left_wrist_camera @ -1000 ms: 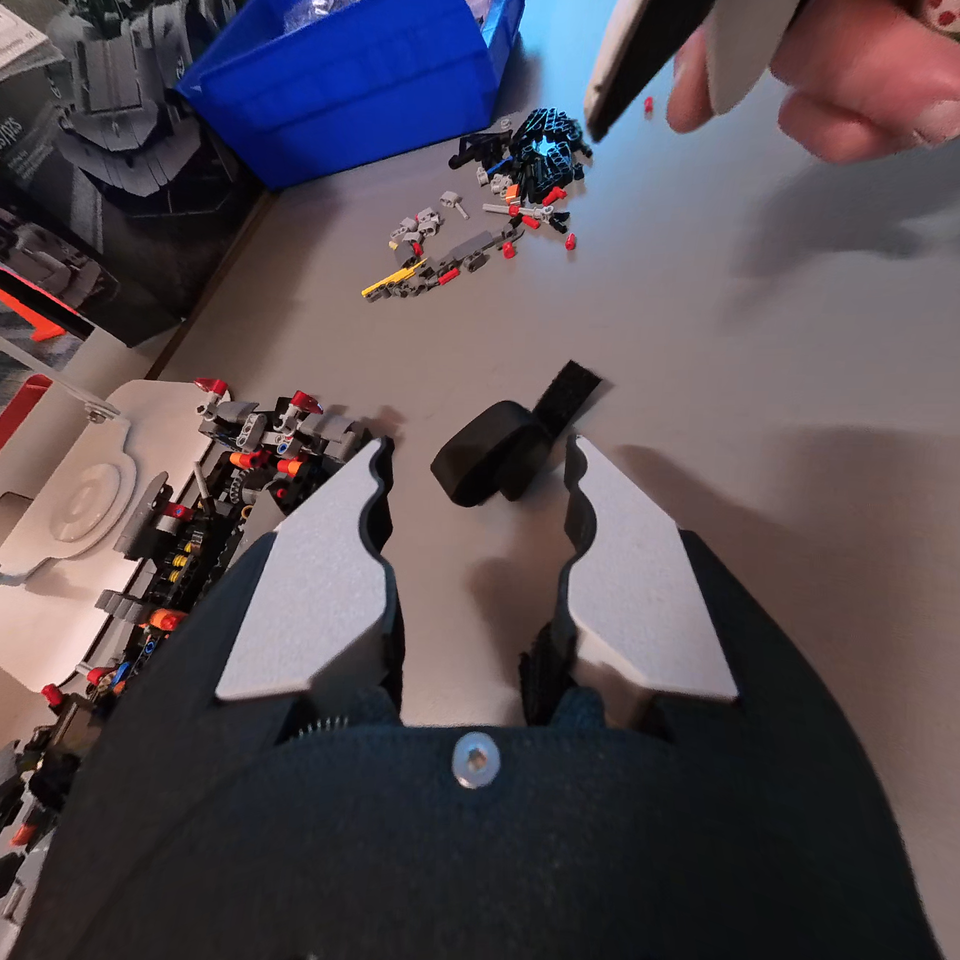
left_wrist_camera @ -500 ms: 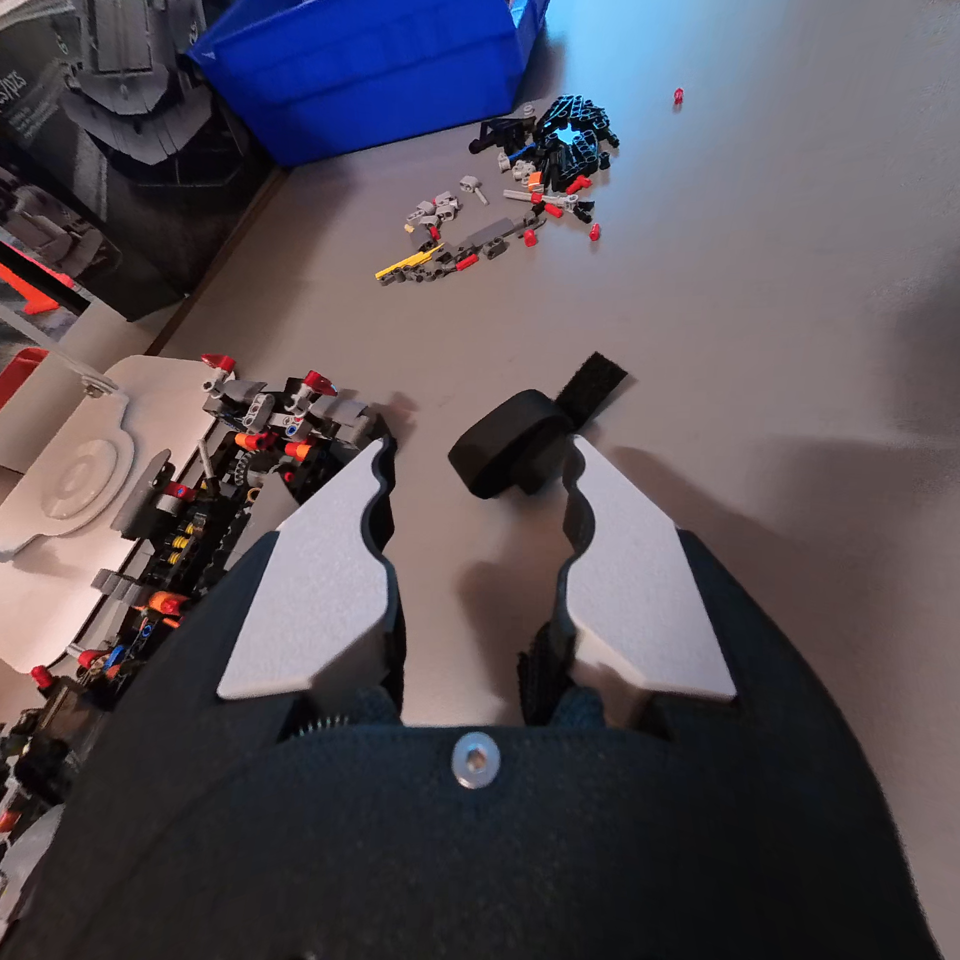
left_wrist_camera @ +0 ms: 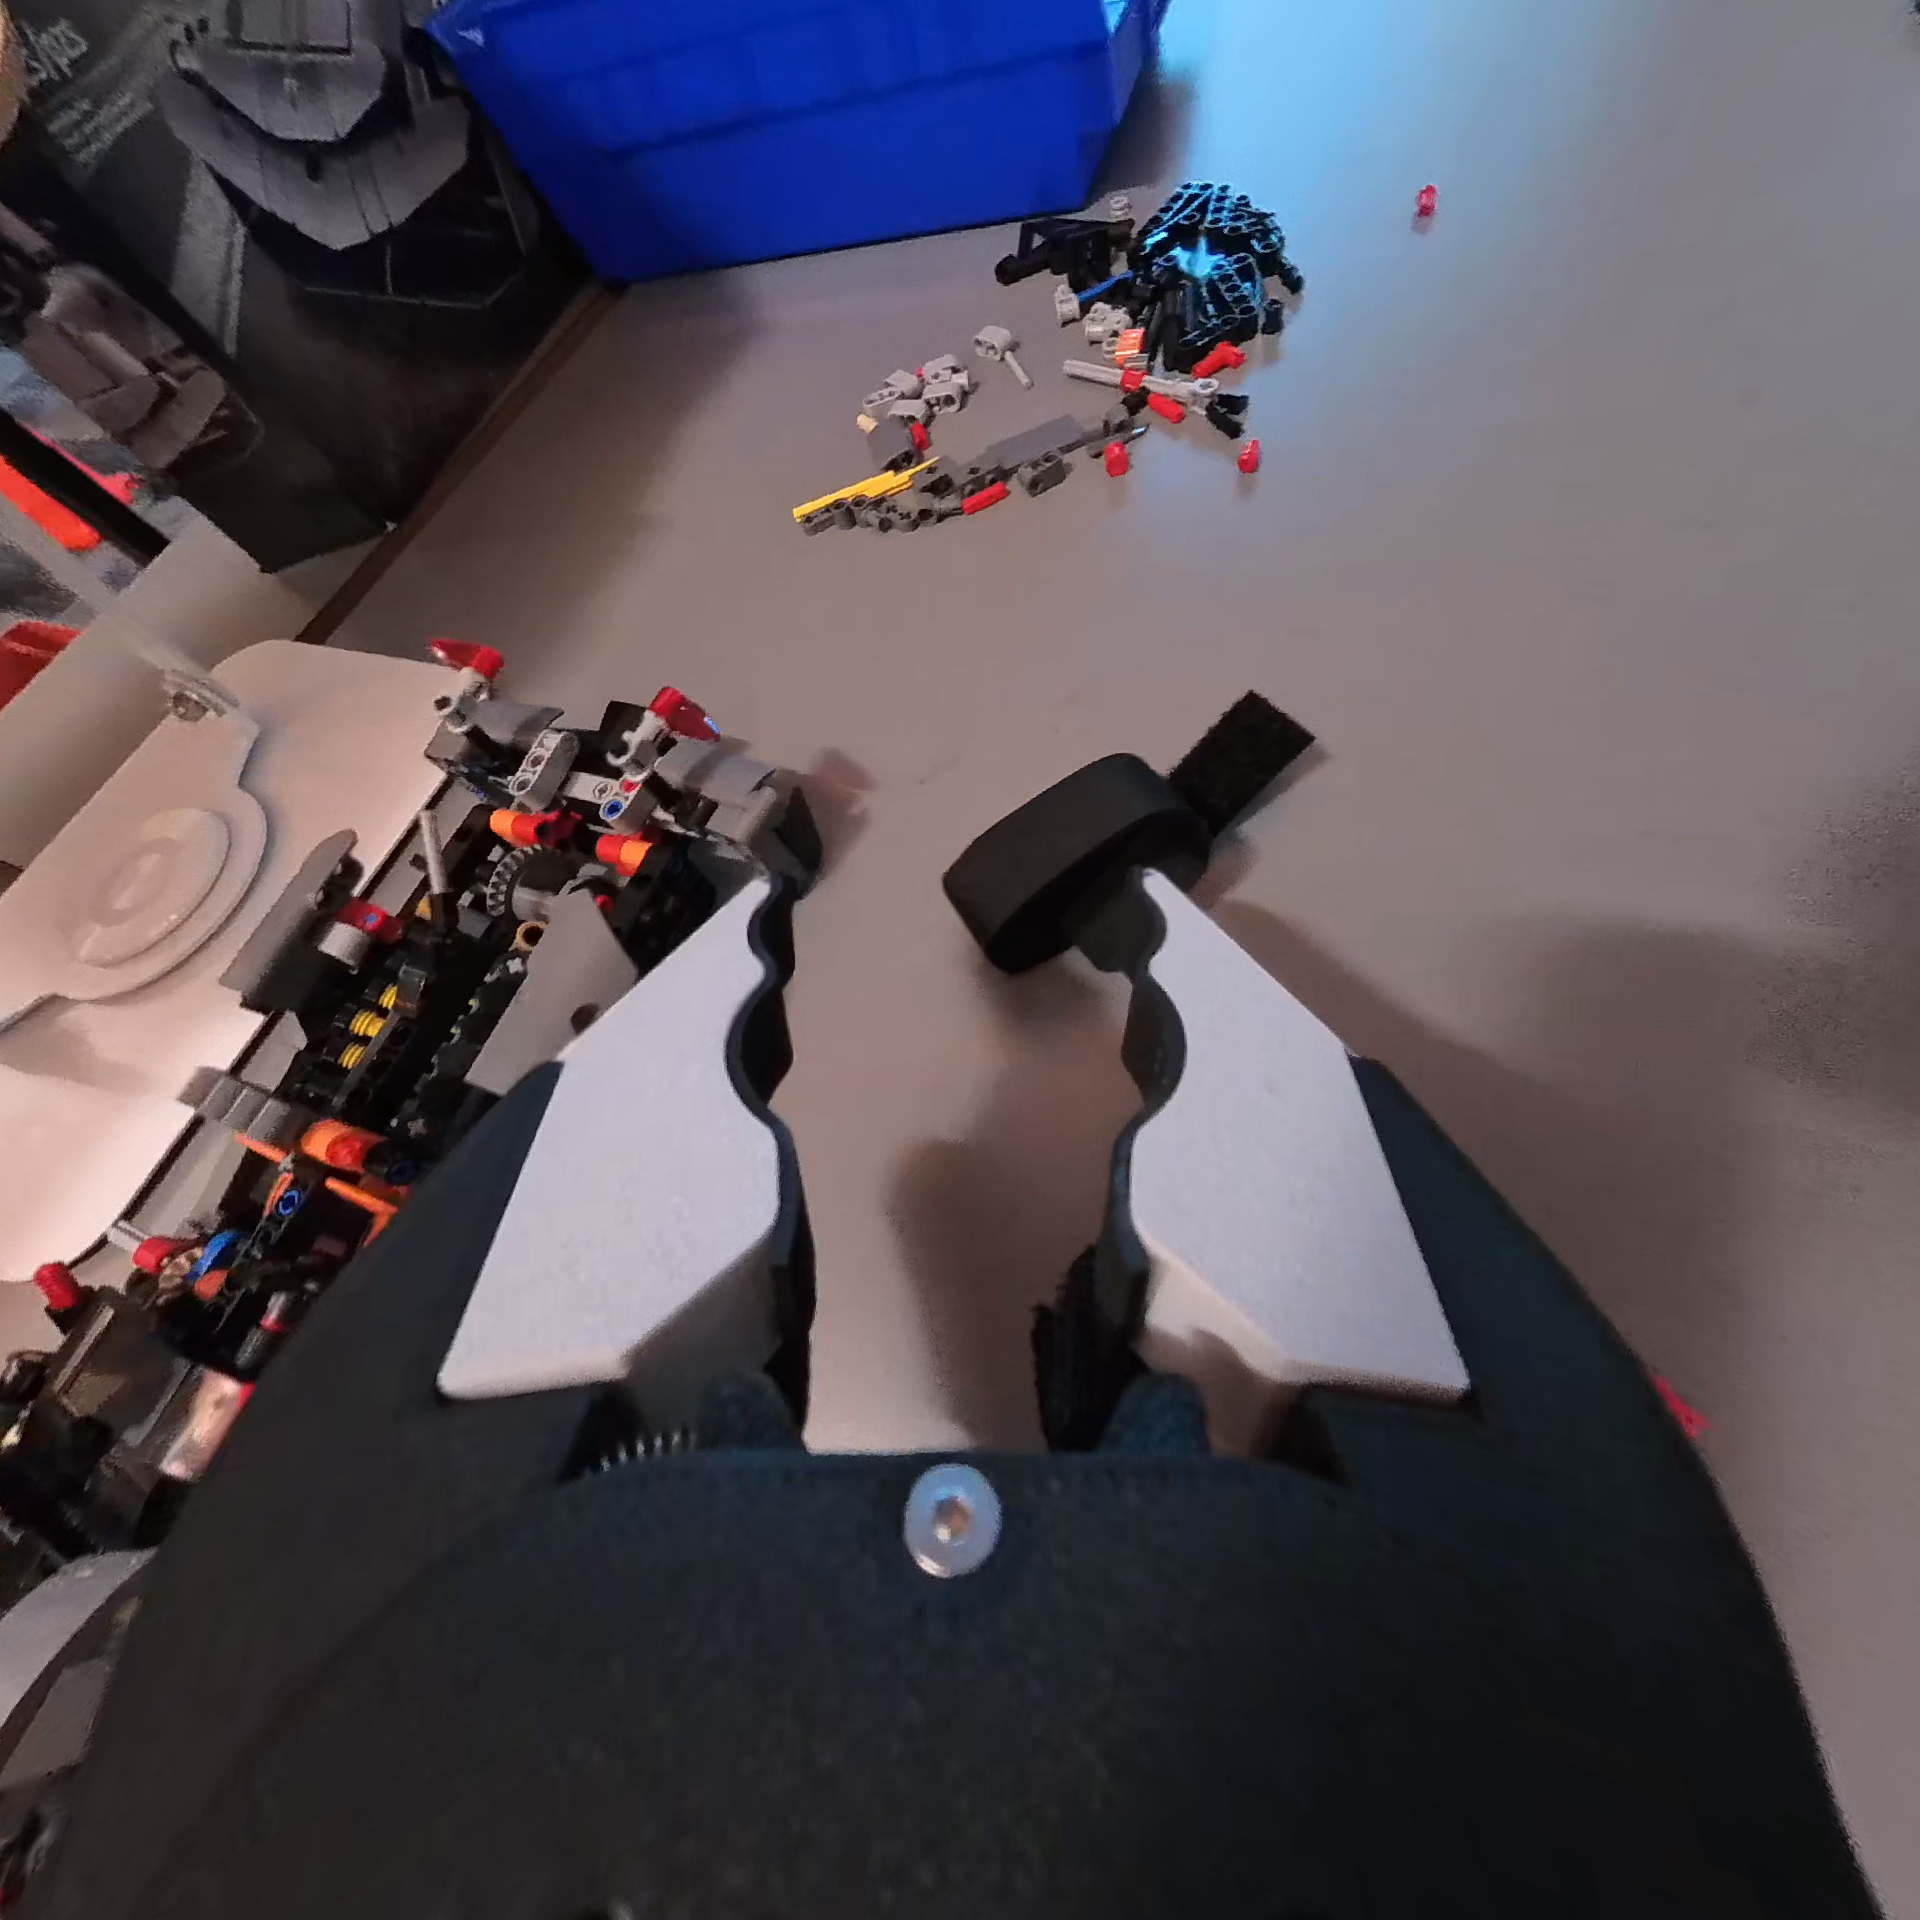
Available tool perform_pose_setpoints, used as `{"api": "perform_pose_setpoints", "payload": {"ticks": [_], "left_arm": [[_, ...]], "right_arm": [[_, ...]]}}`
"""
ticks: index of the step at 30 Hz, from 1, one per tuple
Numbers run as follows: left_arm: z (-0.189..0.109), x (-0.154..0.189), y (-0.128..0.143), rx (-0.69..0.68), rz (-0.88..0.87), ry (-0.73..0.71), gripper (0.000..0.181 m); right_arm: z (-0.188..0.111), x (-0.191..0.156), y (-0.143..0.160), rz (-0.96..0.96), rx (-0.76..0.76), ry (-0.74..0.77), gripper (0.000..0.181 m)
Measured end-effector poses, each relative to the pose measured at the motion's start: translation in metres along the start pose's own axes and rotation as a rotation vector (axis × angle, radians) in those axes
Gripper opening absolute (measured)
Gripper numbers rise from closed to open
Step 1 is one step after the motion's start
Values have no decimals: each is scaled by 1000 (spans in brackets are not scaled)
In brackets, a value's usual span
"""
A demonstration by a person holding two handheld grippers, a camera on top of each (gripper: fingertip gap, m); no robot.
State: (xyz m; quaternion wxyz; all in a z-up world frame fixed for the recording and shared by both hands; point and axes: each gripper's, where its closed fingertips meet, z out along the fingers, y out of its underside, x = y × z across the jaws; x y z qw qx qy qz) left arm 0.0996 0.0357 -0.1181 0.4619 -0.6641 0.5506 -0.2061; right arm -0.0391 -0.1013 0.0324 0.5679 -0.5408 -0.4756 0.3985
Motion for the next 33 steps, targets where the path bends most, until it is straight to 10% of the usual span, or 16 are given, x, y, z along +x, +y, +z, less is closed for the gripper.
{"api": "perform_pose_setpoints", "payload": {"ticks": [16, 33], "left_arm": [[-4, -23, 13, 0, -129, -38, 63], [-4, -23, 15, -4, -125, -31, 63]], "right_arm": [[-70, 226, 7, 14, 57, 505, 99], [-111, 324, 52, -109, -78, 611, 96]]}}
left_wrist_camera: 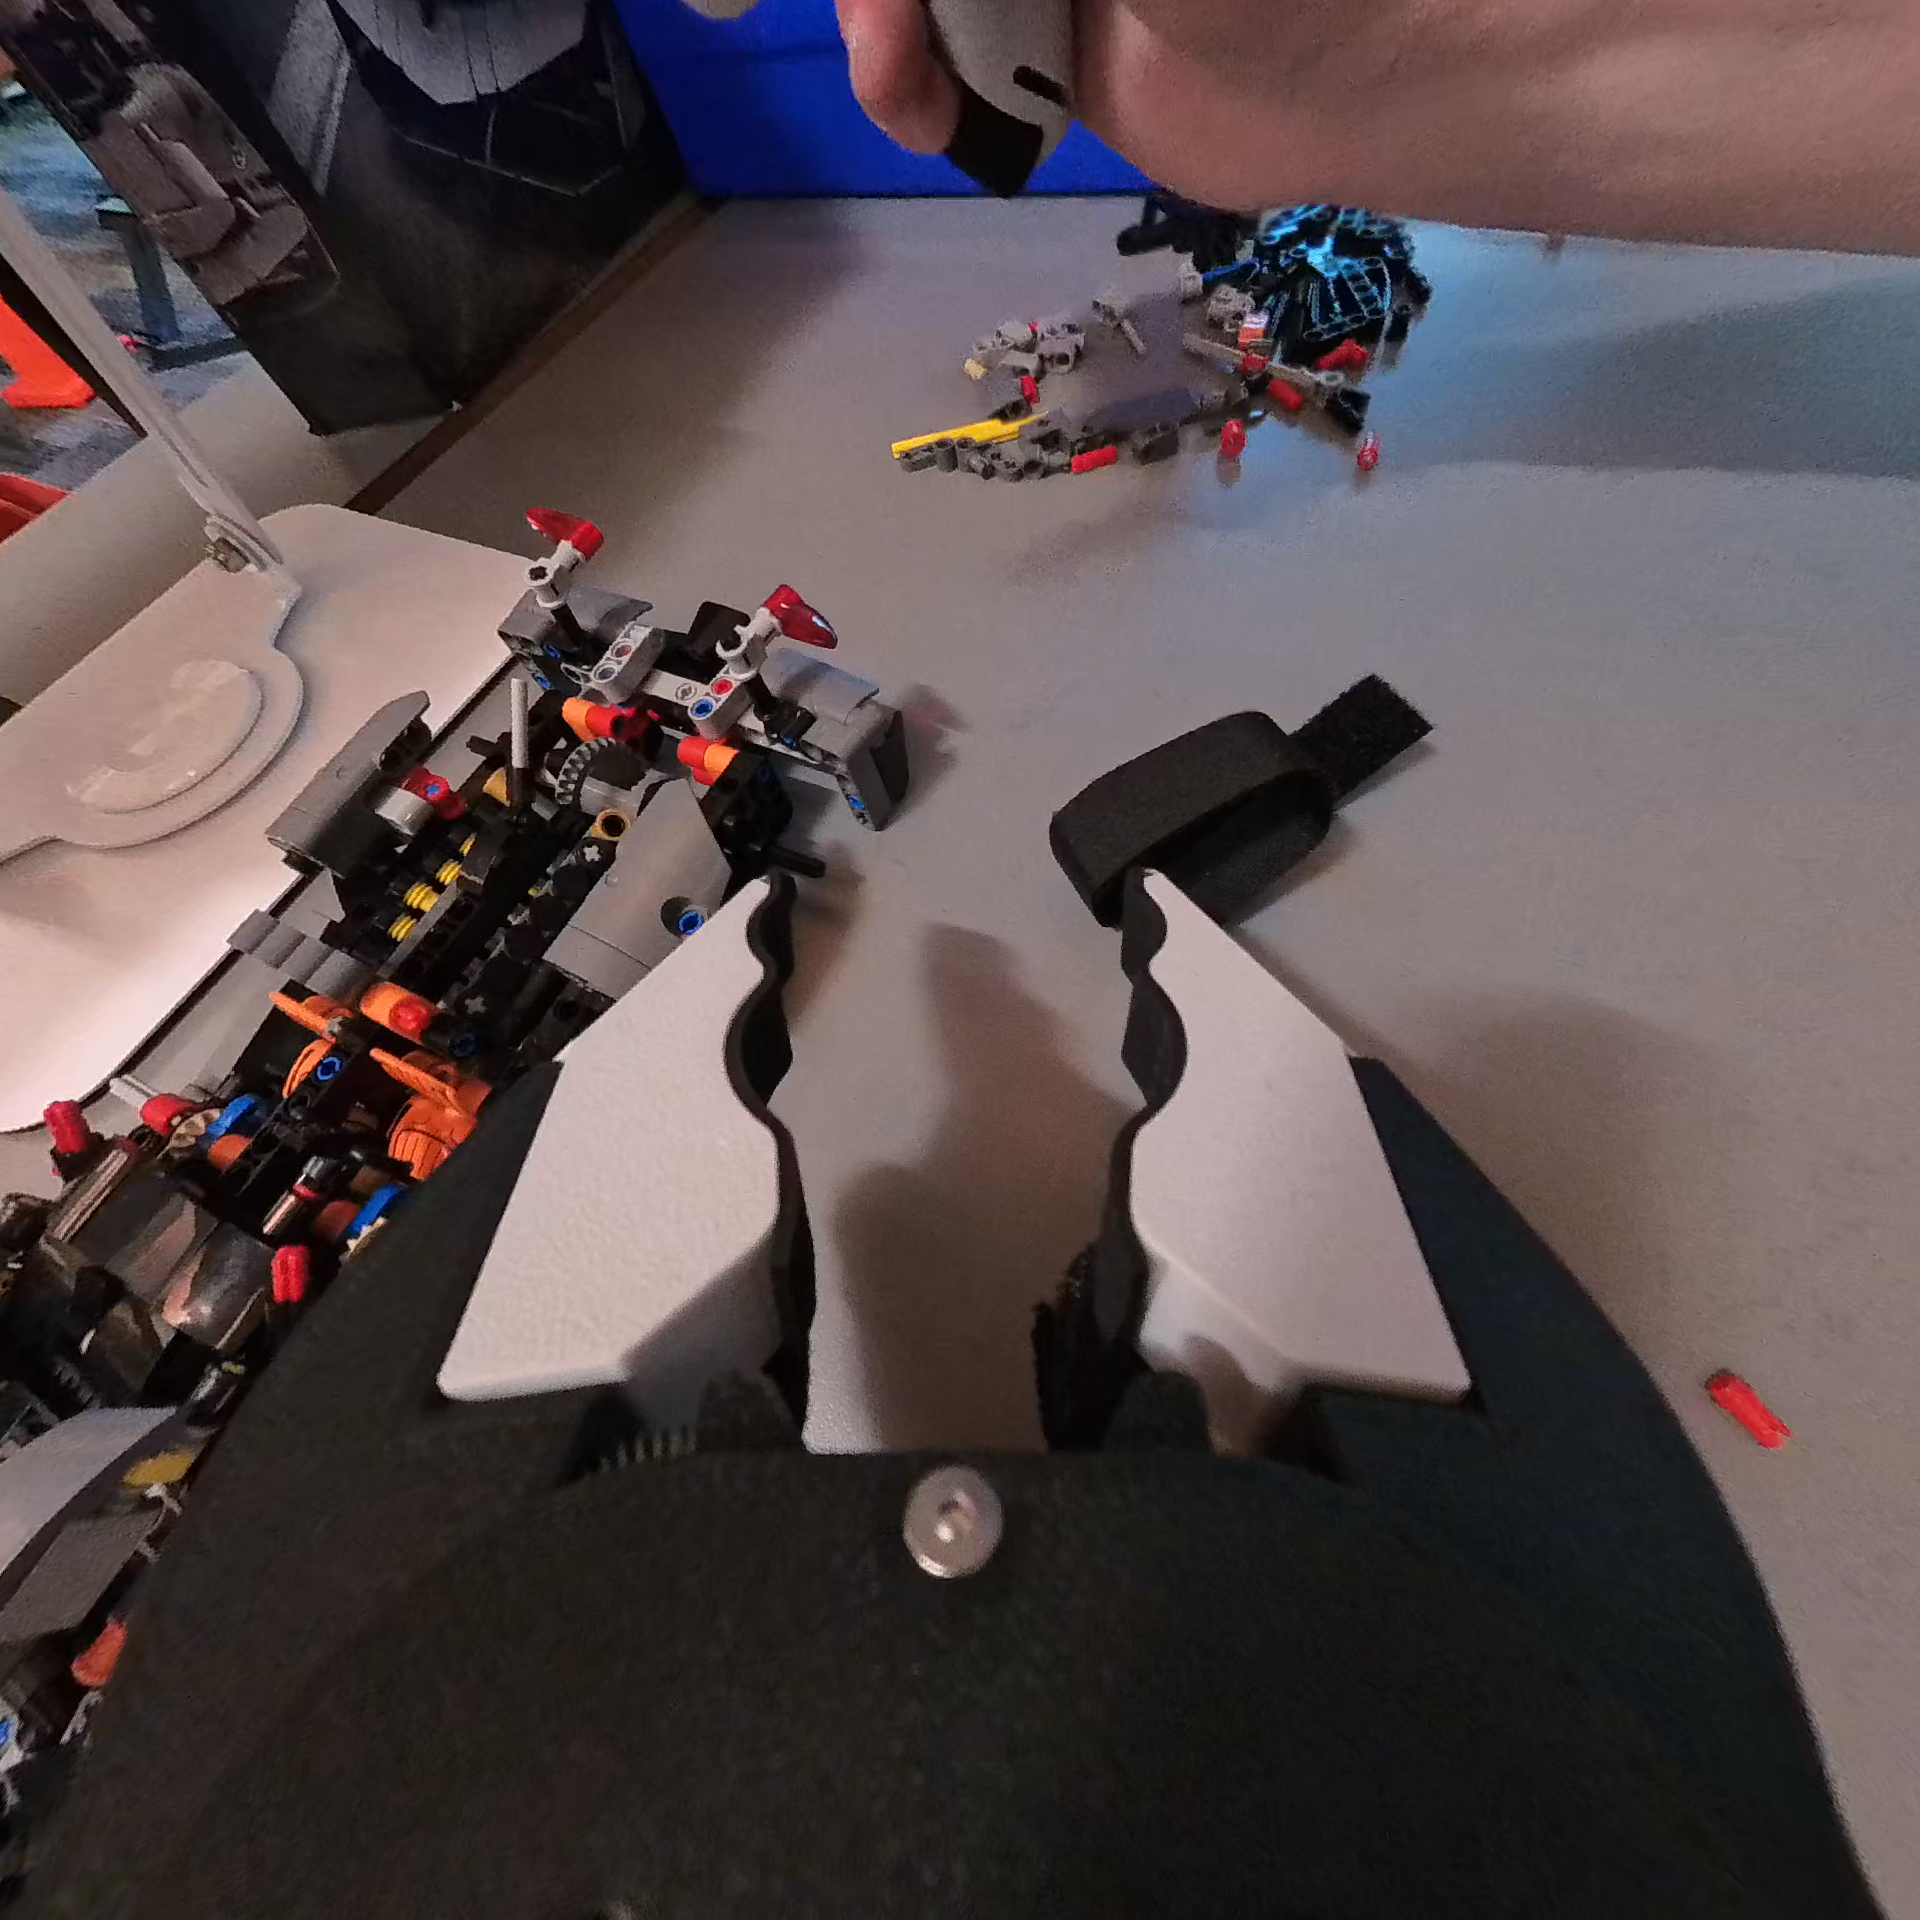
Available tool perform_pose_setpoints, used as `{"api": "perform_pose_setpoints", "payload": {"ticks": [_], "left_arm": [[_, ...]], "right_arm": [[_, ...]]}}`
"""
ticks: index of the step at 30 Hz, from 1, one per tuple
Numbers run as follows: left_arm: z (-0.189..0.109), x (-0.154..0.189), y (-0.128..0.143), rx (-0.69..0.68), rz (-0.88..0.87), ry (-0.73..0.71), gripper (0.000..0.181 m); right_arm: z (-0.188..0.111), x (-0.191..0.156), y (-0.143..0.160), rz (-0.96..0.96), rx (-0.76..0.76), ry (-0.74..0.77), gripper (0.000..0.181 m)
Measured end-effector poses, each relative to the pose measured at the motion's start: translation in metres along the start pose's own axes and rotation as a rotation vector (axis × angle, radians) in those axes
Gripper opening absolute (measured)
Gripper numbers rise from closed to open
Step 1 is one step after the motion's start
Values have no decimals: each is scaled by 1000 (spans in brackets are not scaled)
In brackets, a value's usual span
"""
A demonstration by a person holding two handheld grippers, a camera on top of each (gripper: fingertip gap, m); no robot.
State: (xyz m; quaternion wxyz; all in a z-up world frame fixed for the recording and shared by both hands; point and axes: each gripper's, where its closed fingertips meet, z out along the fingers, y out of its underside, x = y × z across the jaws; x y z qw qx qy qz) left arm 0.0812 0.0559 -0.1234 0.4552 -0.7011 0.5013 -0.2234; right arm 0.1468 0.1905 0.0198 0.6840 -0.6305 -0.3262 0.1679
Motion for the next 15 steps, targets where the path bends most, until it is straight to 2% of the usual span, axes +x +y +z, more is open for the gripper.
{"api": "perform_pose_setpoints", "payload": {"ticks": [7, 15], "left_arm": [[3, 4, -1, -3, 8, 10, 63], [3, 1, -1, -2, 2, 2, 63]], "right_arm": [[5, 12, 14, -56, -29, -9, 96], [5, 37, 39, 4, -72, -9, 96]]}}
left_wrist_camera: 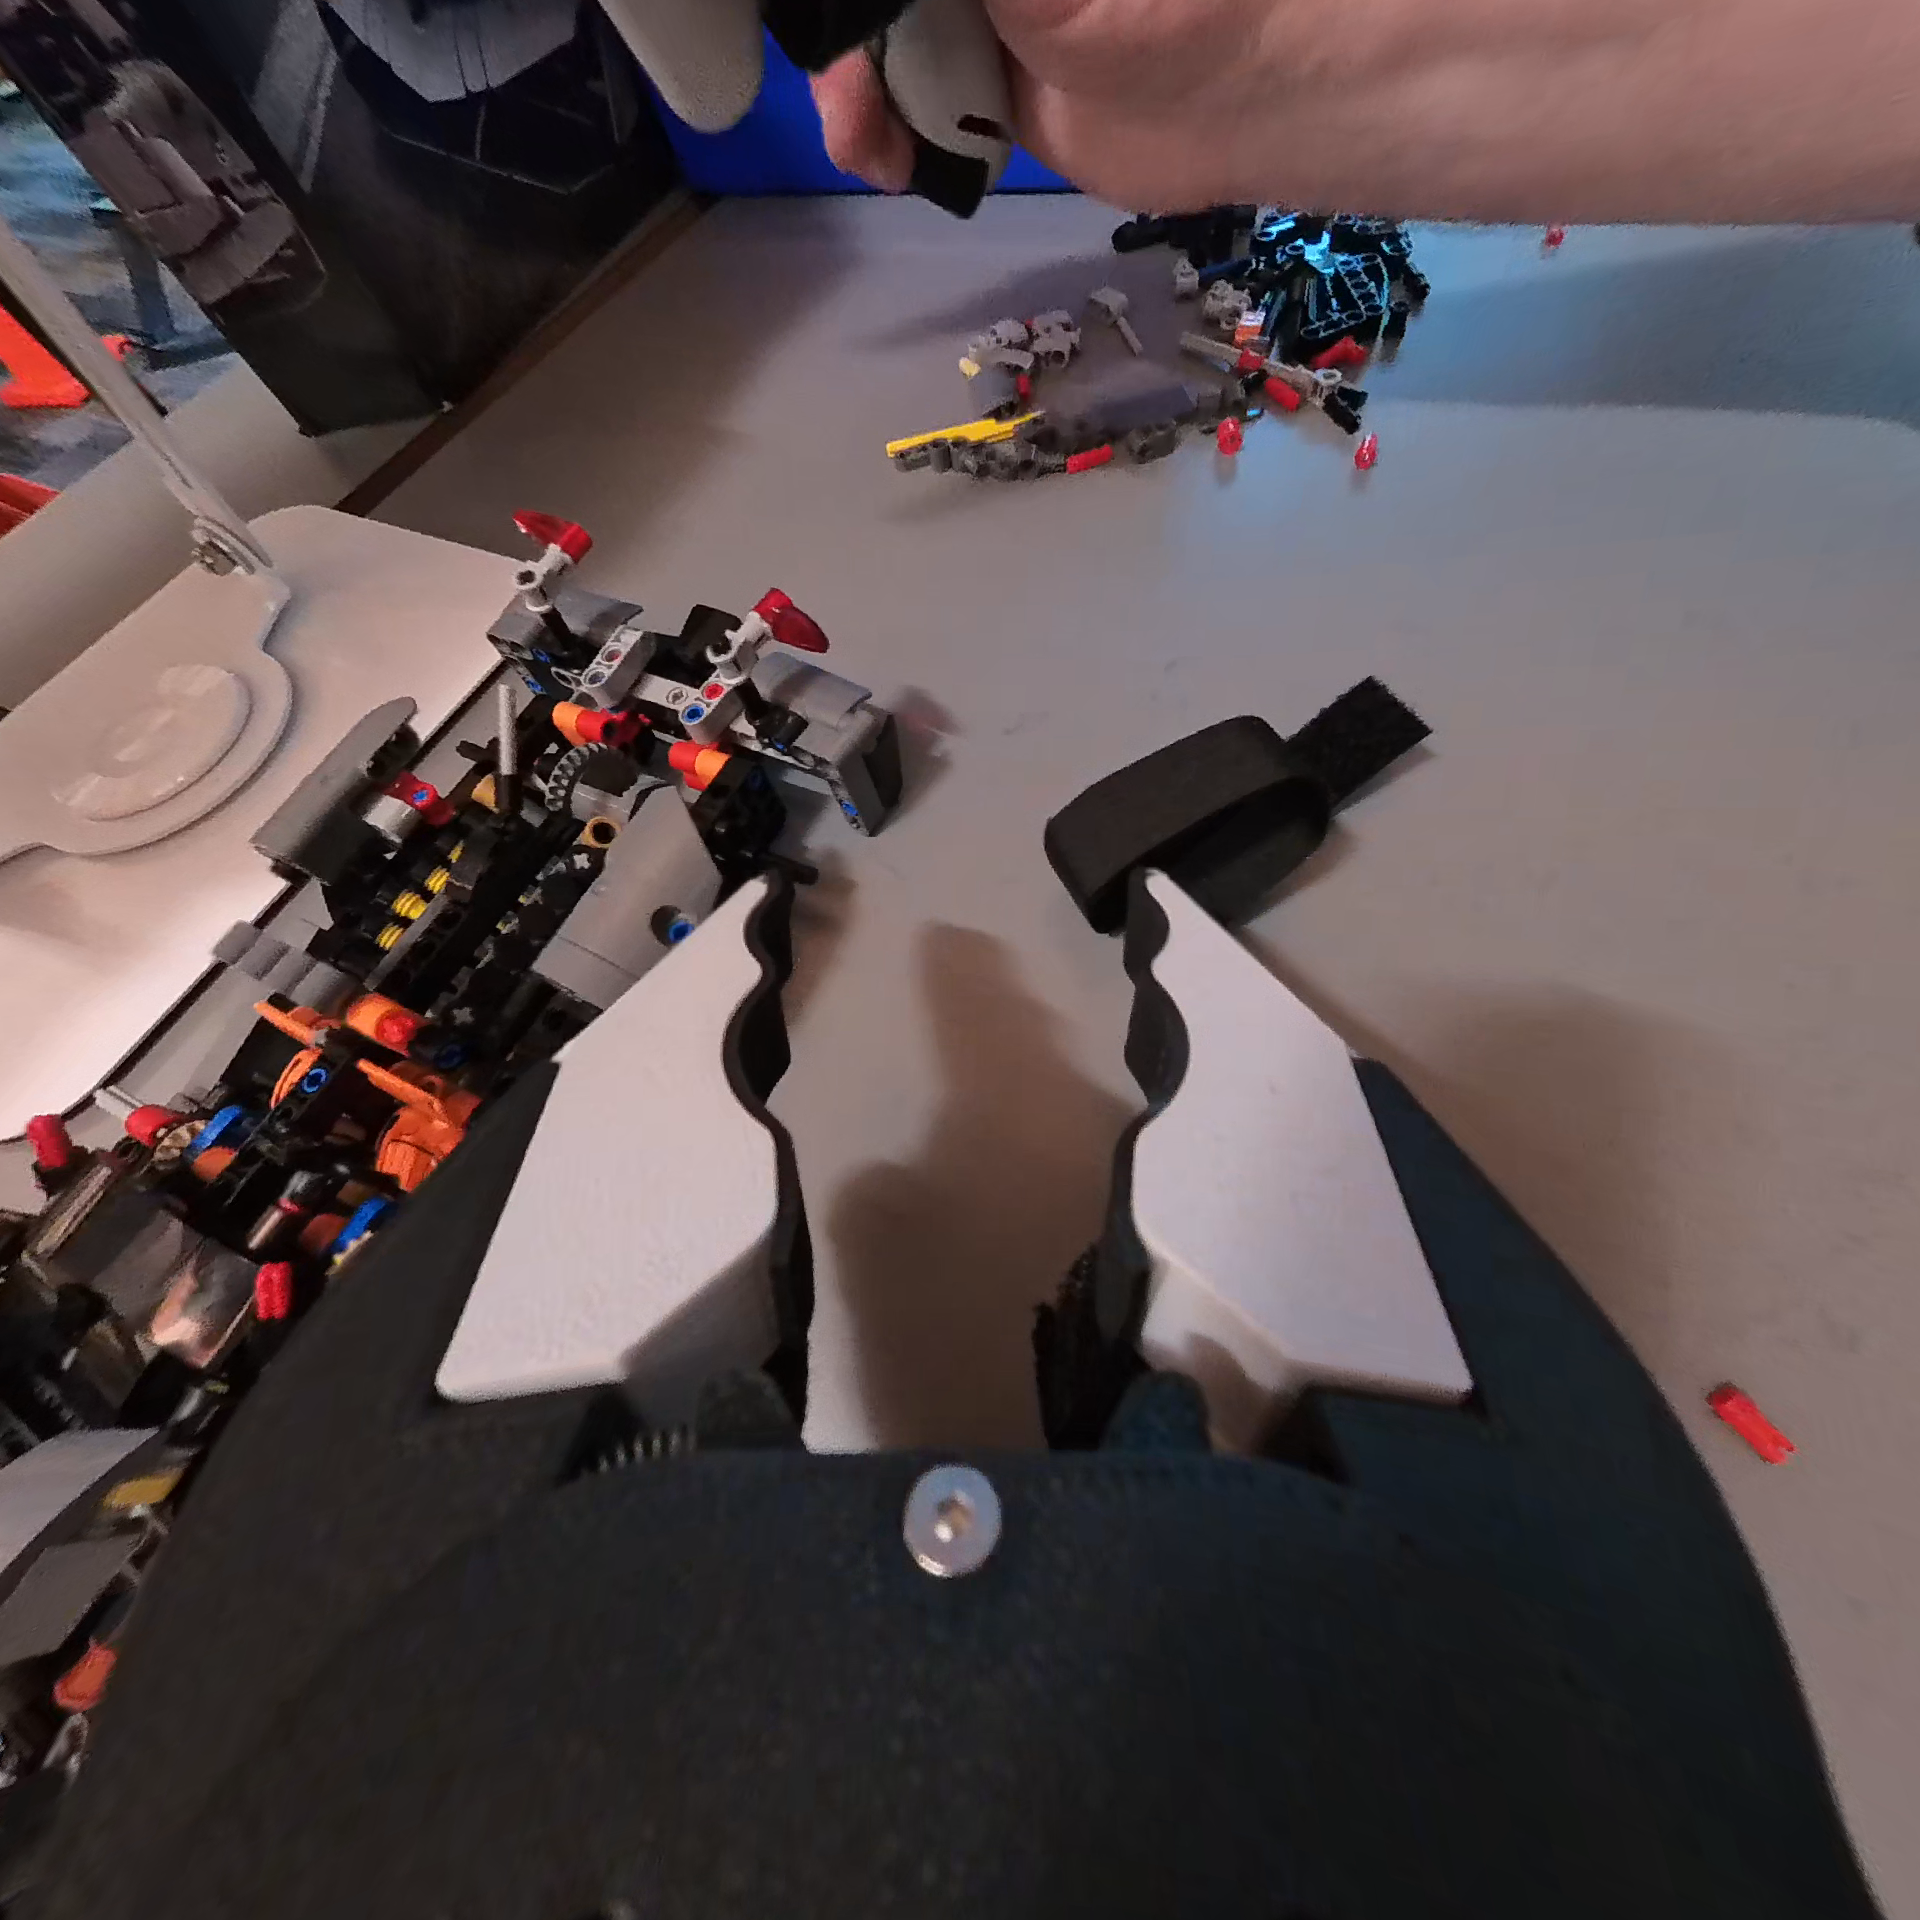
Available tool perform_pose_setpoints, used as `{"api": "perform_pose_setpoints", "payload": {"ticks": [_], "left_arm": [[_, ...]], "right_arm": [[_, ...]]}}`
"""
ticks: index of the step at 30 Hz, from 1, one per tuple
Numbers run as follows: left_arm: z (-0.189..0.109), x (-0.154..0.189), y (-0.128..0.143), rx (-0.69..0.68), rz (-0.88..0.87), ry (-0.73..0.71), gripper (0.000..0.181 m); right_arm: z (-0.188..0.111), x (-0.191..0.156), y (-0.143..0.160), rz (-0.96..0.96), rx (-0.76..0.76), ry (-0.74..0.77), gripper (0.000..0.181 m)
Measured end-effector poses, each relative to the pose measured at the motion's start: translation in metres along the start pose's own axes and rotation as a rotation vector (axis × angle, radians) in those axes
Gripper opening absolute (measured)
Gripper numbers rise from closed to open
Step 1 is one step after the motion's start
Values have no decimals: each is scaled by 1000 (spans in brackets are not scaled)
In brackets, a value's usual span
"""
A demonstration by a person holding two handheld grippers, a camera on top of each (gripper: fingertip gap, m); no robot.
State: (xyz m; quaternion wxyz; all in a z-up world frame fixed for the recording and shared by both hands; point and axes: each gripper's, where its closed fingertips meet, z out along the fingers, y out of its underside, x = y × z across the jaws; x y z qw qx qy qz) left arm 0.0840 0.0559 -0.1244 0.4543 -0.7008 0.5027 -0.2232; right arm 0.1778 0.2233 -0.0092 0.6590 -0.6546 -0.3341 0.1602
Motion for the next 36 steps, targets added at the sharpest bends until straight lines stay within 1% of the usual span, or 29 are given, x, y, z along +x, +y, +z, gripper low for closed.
{"api": "perform_pose_setpoints", "payload": {"ticks": [4, 7, 12, 16, 19, 25, 31, 36], "left_arm": [[-2, -2, -3, 17, -5, -9, 64], [-2, -3, -3, 15, -3, -13, 64], [-6, -11, -5, 26, -6, -54, 66], [-14, -27, -11, 65, -56, -131, 83], [-22, -35, -16, 100, -62, -170, 89], [-26, -43, -14, 88, -64, -203, 91], [-29, -47, -14, 94, -61, -226, 92], [-32, -50, -13, 97, -70, -232, 92]], "right_arm": [[2, -7, -7, 21, 13, -36, 101], [7, -15, 1, 38, -20, -47, 107], [6, -22, 5, 70, -34, -40, 109], [4, -33, 4, 143, -27, -58, 112], [5, -54, 4, 177, -43, -95, 115], [0, -110, -10, 180, -45, -166, 116], [-14, -152, -15, 243, -41, -194, 117], [-34, -187, -24, 253, -40, -211, 116]]}}
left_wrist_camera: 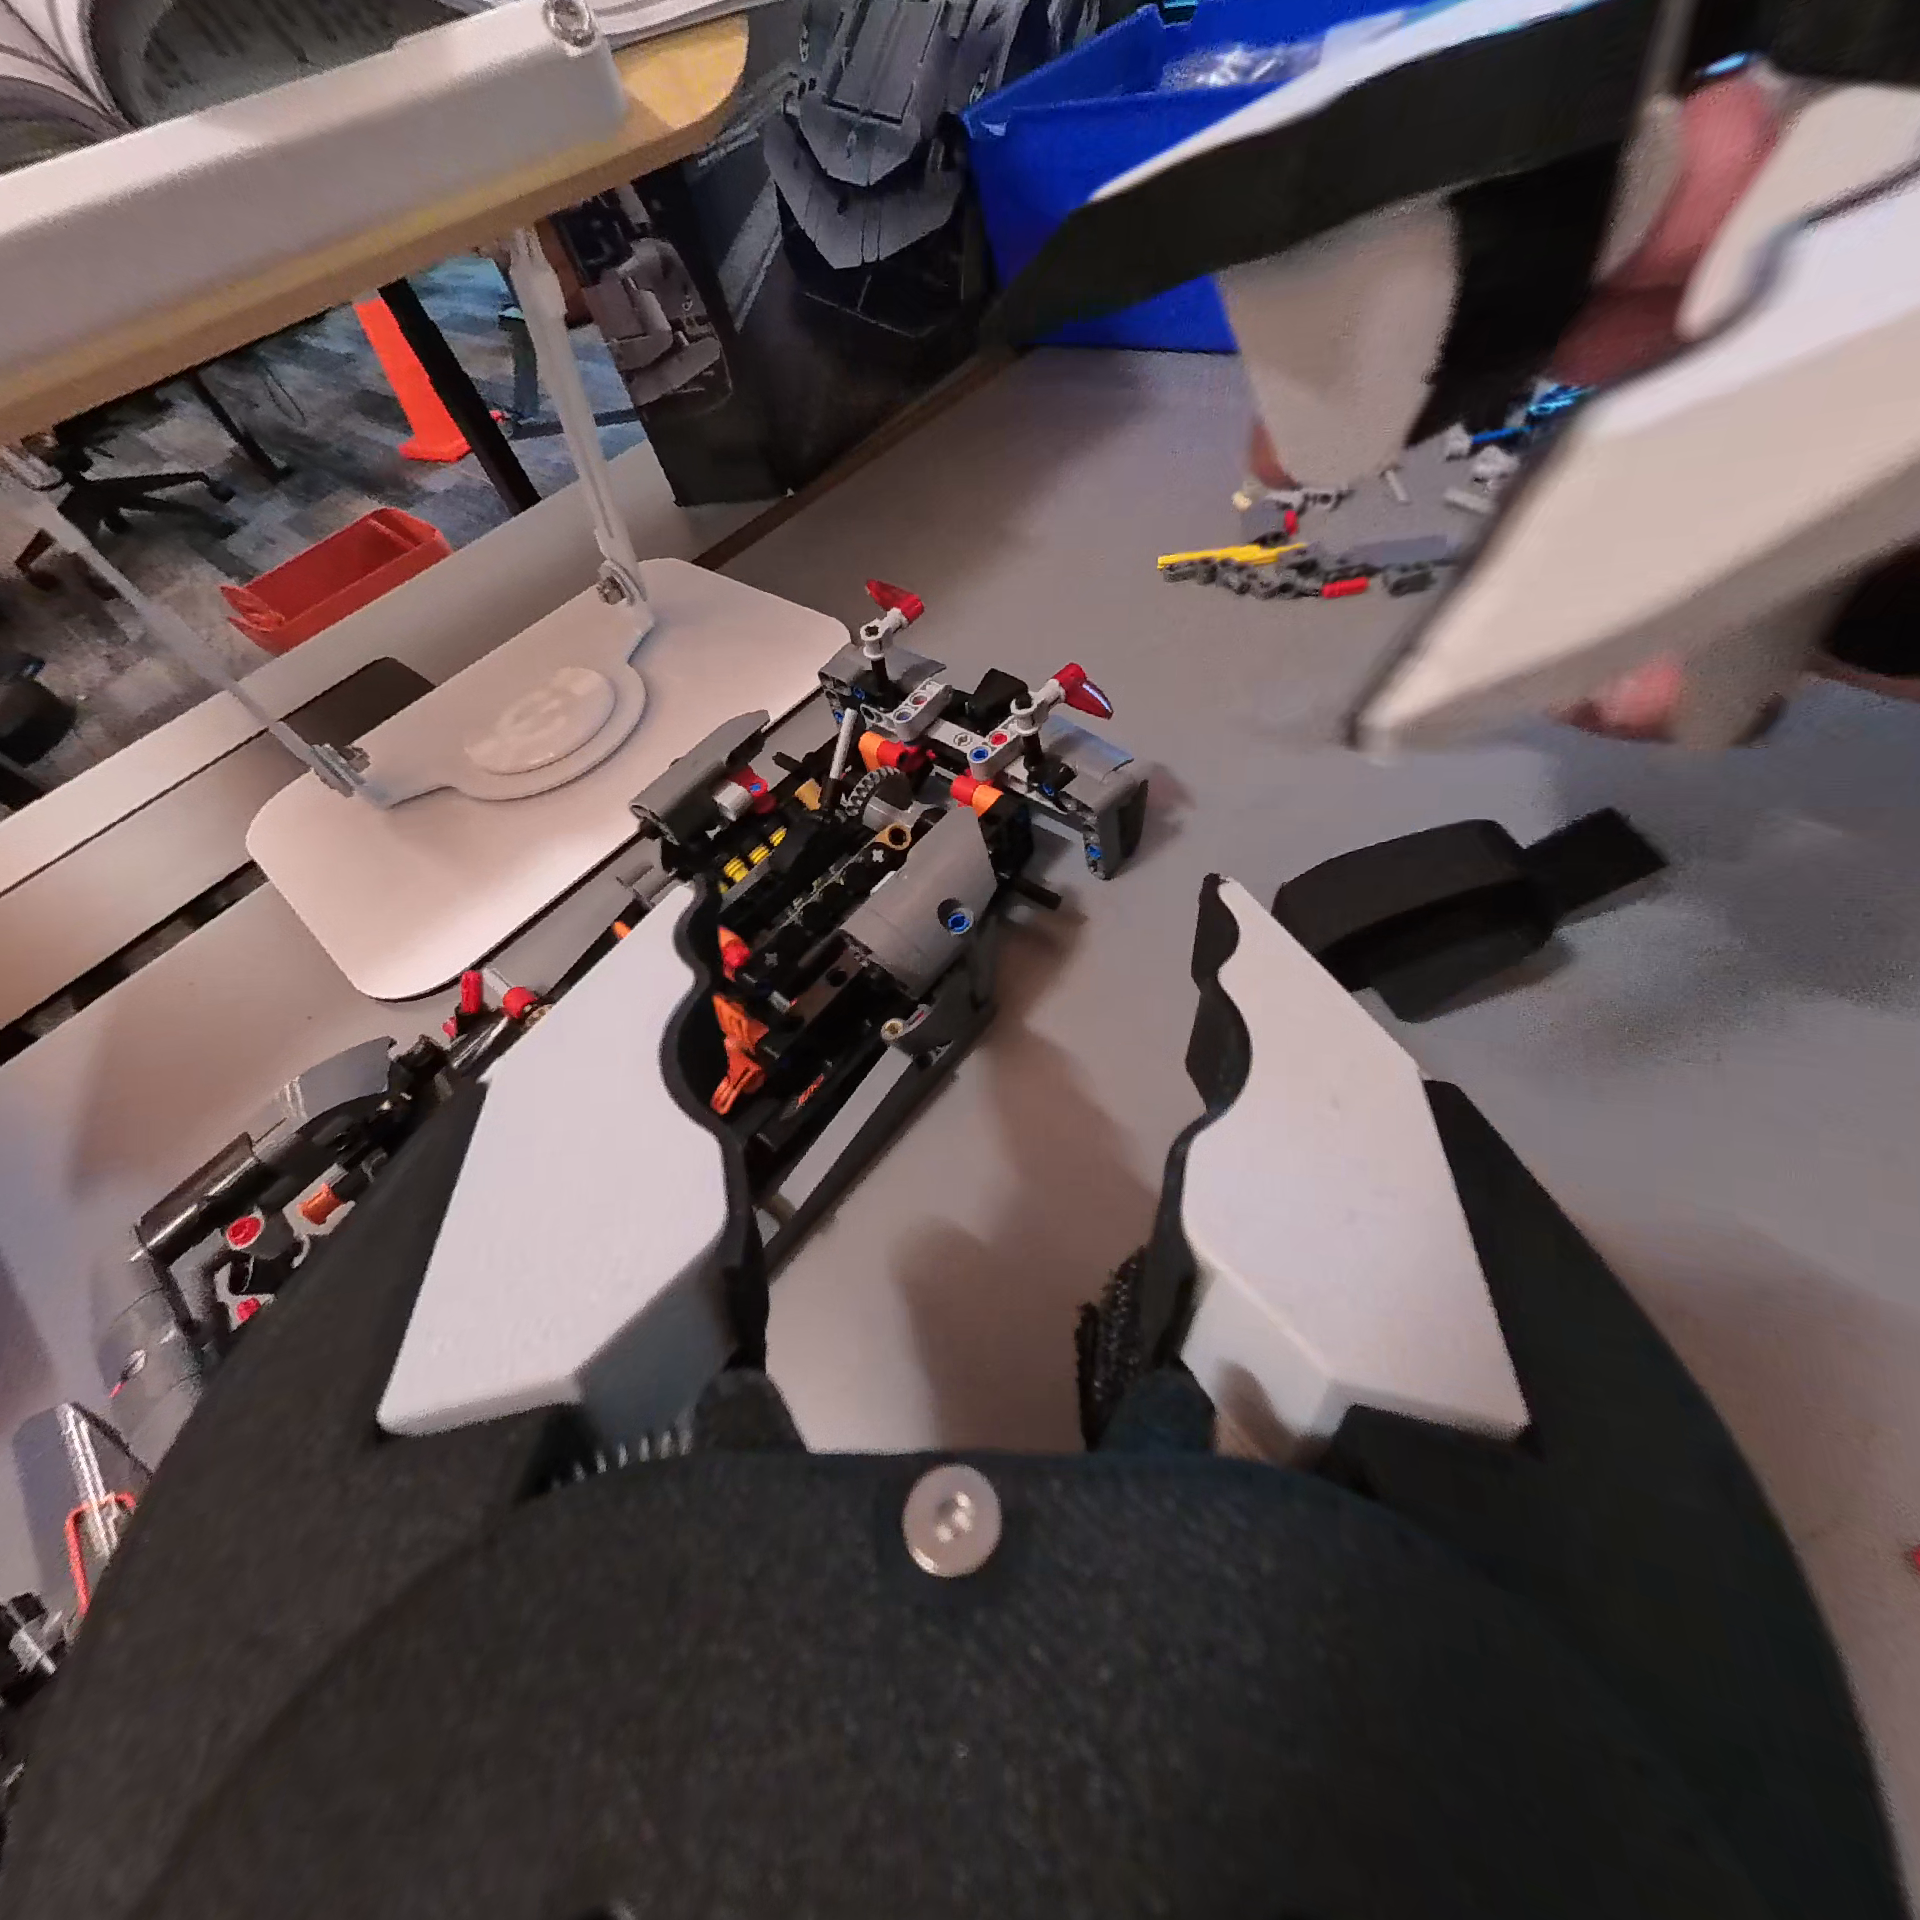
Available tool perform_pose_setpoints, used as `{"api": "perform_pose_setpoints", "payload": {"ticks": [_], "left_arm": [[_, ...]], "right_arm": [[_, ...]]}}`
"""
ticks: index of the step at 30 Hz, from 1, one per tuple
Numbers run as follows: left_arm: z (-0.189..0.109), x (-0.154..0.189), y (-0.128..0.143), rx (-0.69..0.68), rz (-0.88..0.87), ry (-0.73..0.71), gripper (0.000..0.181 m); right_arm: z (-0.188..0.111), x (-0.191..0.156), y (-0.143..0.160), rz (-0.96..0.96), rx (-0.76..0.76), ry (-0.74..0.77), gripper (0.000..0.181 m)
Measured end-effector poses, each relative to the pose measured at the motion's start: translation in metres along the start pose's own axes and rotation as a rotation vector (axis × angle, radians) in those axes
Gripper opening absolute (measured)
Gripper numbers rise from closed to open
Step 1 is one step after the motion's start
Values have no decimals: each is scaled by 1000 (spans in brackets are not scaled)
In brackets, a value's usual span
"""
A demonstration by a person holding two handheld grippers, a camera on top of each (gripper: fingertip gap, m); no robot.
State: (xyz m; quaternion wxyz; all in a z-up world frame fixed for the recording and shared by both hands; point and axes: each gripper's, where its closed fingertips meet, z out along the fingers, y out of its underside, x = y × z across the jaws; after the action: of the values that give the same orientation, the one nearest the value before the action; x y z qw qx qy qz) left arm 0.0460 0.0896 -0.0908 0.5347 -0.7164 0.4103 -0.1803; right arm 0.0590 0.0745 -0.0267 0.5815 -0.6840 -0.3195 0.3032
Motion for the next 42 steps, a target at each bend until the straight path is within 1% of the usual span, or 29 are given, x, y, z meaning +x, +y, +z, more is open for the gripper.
{"api": "perform_pose_setpoints", "payload": {"ticks": [5, 10, 14, 17, 21, 23, 26, 28, 30, 34, 39, 42], "left_arm": [[1, 3, 1, -3, 2, 11, 92], [1, 8, 1, -3, 19, 25, 91], [0, 10, -1, 3, 19, 36, 91], [1, 12, 0, 3, 13, 50, 91], [3, 17, 3, -4, 3, 72, 90], [3, 17, 3, -3, 6, 71, 90], [3, 18, 1, 4, 8, 74, 90], [2, 20, -1, 10, 13, 79, 89], [3, 23, -2, 9, 26, 83, 89], [3, 30, -5, 15, 49, 92, 89], [6, 35, -4, 5, 61, 103, 89], [7, 36, -3, 4, 55, 109, 89]], "right_arm": [[-21, -34, 0, -9, 2, -5, 115], [-49, -57, 4, 7, 9, -5, 116], [-79, -63, 8, -43, 3, 34, 116], [-106, -58, 12, -57, 1, 71, 115], [-143, -39, 9, -48, 16, 128, 116], [-166, -26, 10, -81, 14, 173, 115], [-206, 3, 17, -116, -1, 246, 115], [-236, 28, 19, -120, 6, 305, 114], [-264, 48, 15, -117, 29, 341, 113], [-312, 78, 6, -181, 37, 417, 113], [-357, 114, 7, -168, 50, 485, 113], [-381, 135, 14, -182, 29, 523, 113]]}}
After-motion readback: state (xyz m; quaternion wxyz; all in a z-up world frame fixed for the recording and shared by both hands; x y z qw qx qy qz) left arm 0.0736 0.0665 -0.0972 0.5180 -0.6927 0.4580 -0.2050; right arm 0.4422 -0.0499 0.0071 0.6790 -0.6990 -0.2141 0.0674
